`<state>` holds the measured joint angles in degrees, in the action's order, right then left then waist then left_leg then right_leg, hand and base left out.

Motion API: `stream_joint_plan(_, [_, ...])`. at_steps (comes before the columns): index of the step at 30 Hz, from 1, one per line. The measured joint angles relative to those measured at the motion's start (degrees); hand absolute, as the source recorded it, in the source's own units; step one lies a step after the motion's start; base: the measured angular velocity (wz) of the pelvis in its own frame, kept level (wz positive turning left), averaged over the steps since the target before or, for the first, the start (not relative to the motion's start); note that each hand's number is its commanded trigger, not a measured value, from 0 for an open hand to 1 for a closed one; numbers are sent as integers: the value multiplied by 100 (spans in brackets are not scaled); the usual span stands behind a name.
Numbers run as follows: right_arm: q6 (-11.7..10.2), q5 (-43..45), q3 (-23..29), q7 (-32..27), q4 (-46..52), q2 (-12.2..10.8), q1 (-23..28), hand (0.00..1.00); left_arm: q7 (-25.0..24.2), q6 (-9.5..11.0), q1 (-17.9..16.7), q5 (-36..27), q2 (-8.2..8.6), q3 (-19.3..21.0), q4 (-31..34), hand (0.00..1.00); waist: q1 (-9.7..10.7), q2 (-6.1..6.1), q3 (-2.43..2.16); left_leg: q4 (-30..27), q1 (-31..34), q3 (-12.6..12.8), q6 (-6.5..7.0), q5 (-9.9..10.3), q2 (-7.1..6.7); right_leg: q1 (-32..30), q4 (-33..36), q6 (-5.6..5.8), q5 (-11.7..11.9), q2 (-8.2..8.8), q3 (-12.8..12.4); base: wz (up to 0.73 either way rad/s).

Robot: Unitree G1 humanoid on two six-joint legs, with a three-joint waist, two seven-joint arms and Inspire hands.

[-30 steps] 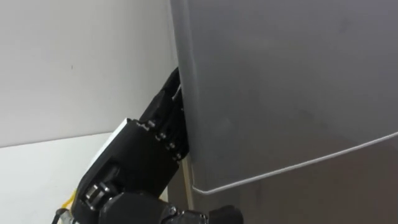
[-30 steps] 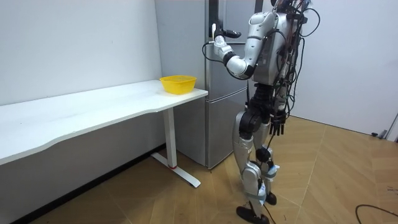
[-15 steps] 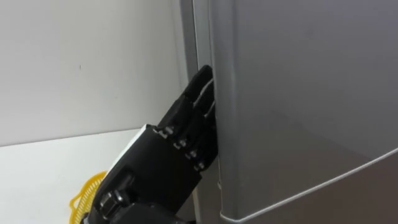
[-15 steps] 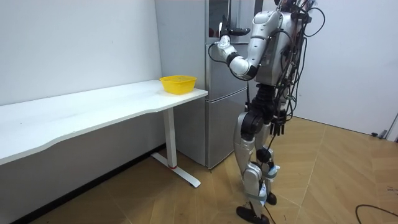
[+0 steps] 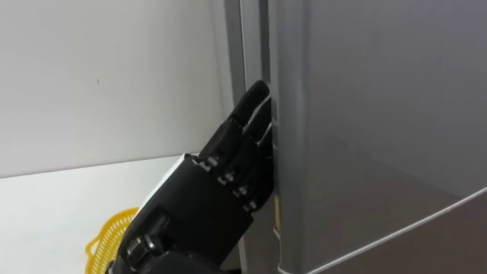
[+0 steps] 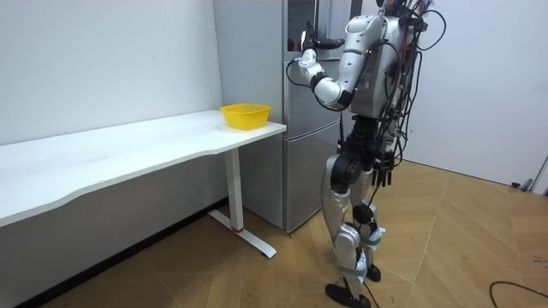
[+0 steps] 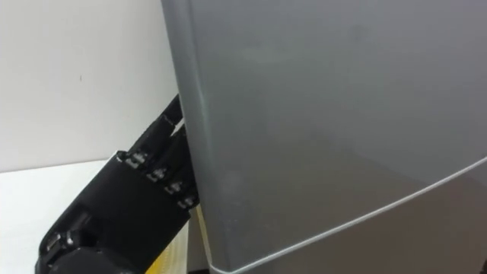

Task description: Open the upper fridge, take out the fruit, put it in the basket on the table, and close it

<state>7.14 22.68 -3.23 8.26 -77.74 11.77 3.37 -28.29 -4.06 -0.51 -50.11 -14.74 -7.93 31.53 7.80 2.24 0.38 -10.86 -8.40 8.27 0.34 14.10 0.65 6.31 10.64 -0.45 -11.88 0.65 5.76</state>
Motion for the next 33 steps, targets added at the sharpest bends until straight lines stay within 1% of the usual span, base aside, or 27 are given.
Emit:
stream_joint_plan(4, [-4,-4,1,-8,8,10,3,0,0,34,5,2,5,-28,-1,0,6,10,-5,0,-3,109,0,0,-8,-39,10,28,17,6,-87,-11])
stream_joint_plan(8, [3,12,1,-9,8,34,23,0,0,41,38,1,1,-81,0,0,40,15,-9,1,2,155,1,0,-30,-59,10,59,36,26,-121,-7])
stream_joint_plan(10, [1,11,1,-6,12,33,21,0,1,58,51,1,-6,-130,0,0,40,18,-10,1,4,252,1,1,-32,-80,12,79,49,28,-181,-12])
stream_joint_plan(13, [-3,10,5,0,14,33,3,0,0,62,156,-1,-39,-244,0,0,59,23,-13,1,7,300,2,1,-36,-122,20,88,71,23,-274,-13])
stream_joint_plan(15, [-6,11,12,2,19,34,-12,0,0,64,241,-1,-58,-349,0,0,154,21,-12,1,8,342,2,1,-34,-128,21,92,77,23,-299,-11])
stream_joint_plan(17, [-7,12,23,3,27,35,-12,0,-18,61,315,-1,-108,-476,0,0,195,28,-8,0,-6,419,2,1,-25,-142,24,90,87,10,-382,-19])
stream_joint_plan(18, [-10,9,33,5,36,35,-8,0,-66,67,333,-2,-122,-503,0,0,258,34,-4,0,-13,435,2,1,-20,-146,23,87,92,4,-403,-13])
stream_joint_plan(20, [-9,0,44,6,36,38,-3,0,-176,32,419,-3,-186,-653,-1,0,376,68,4,1,-21,539,2,1,-9,-160,22,84,94,-3,-443,-14])
stream_joint_plan(23, [-13,-11,51,23,35,38,-2,0,-374,-1,498,-7,-193,-808,0,0,471,112,3,1,-49,622,2,1,5,-181,22,79,97,-31,-579,-24])
stream_joint_plan(25, [-12,-216,115,81,35,52,13,0,-605,-91,613,-51,-212,-838,-2,0,509,120,6,13,-102,732,2,1,37,-186,25,53,113,-80,-718,-39])
stream_joint_plan(27, [-11,-334,238,110,39,84,27,0,-736,-102,658,-103,-250,-838,-3,0,589,119,7,13,-128,757,1,1,54,-185,17,38,122,-99,-742,-23])
stream_joint_plan(28, [-10,-457,250,109,38,119,35,0,-802,-149,717,-103,-252,-854,-3,0,635,125,8,13,-126,759,1,1,59,-194,9,33,124,-105,-750,-8])
stream_joint_plan(29, [-9,-494,261,107,37,136,43,0,-844,-187,748,-103,-251,-862,-3,0,649,127,7,13,-123,763,1,1,61,-204,11,30,126,-110,-758,-13])
stream_joint_plan(31, [-7,-627,289,93,29,182,54,0,-967,-259,774,-103,-252,-880,-3,0,666,133,3,13,-126,854,1,1,80,-239,13,12,137,-147,-858,-22])
stream_joint_plan(33, [-8,-669,342,90,13,215,53,0,-1024,-291,775,-105,-253,-886,-3,0,723,134,2,13,-125,877,1,1,85,-247,8,9,138,-161,-896,-11])
